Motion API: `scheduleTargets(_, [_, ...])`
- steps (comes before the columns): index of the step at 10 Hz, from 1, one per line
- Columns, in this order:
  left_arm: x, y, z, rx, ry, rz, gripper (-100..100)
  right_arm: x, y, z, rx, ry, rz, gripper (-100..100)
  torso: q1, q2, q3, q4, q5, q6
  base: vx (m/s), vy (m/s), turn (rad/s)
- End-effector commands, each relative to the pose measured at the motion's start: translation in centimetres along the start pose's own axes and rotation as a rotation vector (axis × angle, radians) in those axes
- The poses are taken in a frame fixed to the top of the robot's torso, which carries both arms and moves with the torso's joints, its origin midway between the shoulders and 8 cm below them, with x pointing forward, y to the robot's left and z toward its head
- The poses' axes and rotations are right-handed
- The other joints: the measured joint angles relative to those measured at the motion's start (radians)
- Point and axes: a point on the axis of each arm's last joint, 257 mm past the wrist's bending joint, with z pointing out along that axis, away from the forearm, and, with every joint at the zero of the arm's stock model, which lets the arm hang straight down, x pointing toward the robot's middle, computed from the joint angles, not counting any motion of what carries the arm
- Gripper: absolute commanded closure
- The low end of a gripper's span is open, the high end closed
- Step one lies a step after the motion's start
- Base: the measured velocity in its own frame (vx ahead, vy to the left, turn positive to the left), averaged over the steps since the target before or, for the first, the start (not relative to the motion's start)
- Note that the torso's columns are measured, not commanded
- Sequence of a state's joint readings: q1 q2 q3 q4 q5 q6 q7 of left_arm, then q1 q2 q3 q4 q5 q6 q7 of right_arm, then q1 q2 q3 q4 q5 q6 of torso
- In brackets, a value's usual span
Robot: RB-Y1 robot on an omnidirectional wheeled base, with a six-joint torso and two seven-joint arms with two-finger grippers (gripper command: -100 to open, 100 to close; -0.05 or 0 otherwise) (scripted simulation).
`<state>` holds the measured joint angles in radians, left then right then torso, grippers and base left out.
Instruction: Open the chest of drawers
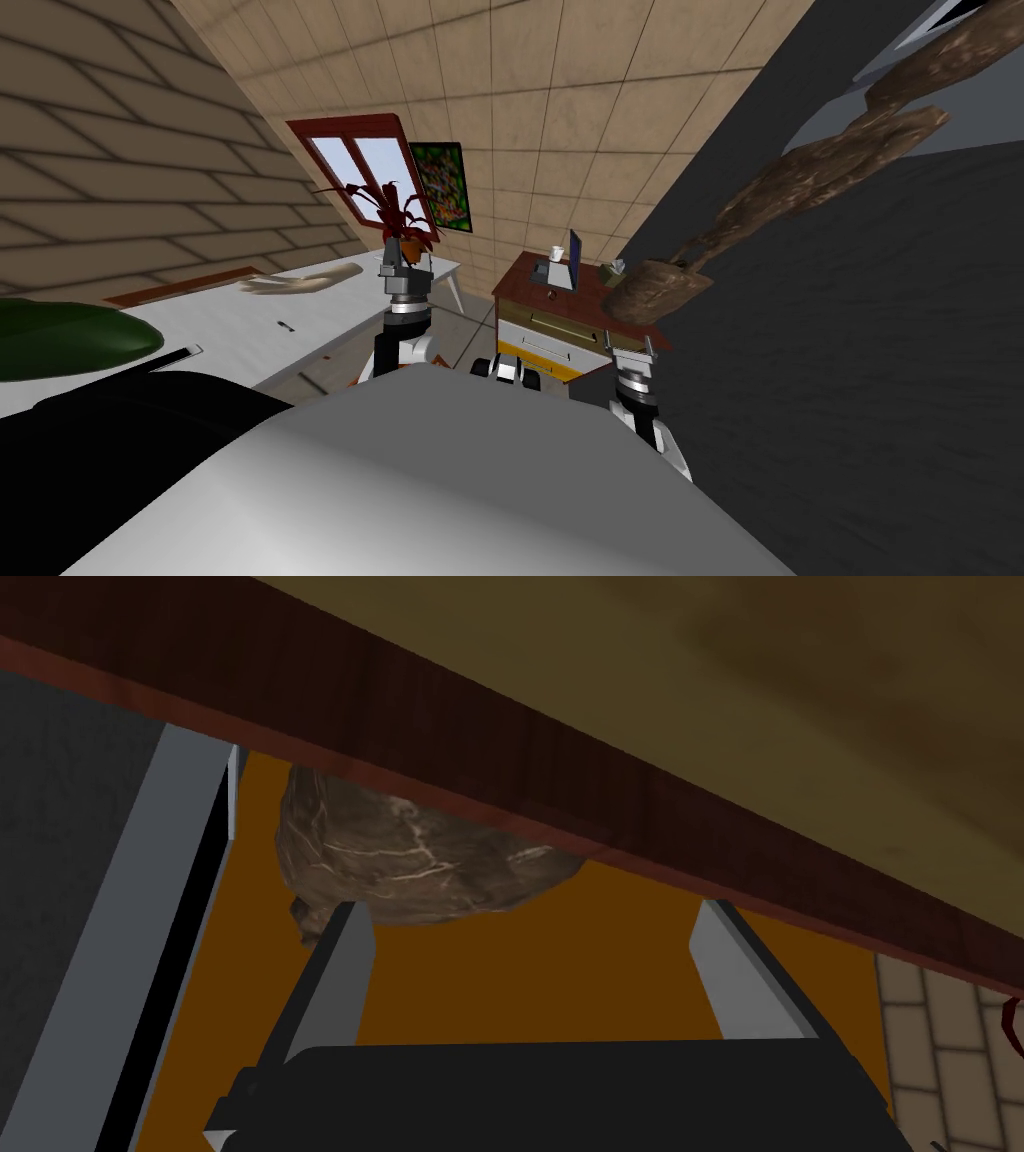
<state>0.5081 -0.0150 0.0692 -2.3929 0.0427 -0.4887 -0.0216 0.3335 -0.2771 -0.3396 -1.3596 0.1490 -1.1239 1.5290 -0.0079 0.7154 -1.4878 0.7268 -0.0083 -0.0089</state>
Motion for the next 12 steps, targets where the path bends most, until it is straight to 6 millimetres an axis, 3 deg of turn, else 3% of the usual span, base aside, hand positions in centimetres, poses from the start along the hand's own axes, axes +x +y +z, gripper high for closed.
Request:
scheduleTargets(1, [0.0, 0.0, 0.0, 0.0, 0.0, 0.0, 0, 1.1, 0.3, -0.8, -0.008, 0.024, -0.075, -100, 0.0, 0.0, 0.0, 0.0, -0.001, -0.001, 0.027, 0.034, 0.009])
scheduleTargets(12, [0.0, 0.0, 0.0, 0.0, 0.0, 0.0, 0, 2.9, 0.1, -3.4, -0.01, 0.046, -0.39, -100, -0.008, -0.006, -0.003, -0.002, -0.005, -0.001, 0.023, 0.04, 0.001])
